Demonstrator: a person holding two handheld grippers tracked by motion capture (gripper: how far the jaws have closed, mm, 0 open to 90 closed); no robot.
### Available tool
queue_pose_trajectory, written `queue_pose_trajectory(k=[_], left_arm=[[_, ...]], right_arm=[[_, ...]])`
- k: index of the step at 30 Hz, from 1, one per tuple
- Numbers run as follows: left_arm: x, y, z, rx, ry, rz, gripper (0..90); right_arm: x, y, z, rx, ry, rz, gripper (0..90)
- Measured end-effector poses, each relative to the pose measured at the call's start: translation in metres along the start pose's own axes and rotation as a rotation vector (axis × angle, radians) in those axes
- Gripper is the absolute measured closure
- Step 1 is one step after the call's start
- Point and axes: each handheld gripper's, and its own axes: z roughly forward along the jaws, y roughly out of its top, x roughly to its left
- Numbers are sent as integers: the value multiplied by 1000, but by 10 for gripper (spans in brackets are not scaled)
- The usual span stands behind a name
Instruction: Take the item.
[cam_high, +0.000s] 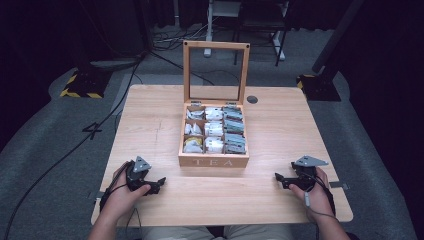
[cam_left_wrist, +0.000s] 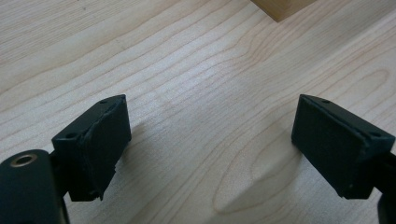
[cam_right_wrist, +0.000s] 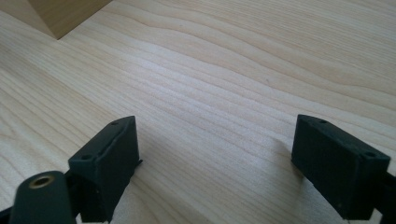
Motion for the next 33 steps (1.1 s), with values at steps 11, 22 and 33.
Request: queue_pose_trajectory(k=[11, 22, 33], left_arm=[[1, 1, 1, 1, -3, 3, 110], [1, 1, 1, 1, -6, 4, 105], [2, 2, 2, -2, -5, 11, 104]], right_arm=[[0, 0, 0, 0, 1, 0, 156], [2, 0, -2, -15, 10, -10, 293], [11, 35, -9, -9, 85, -16, 375]])
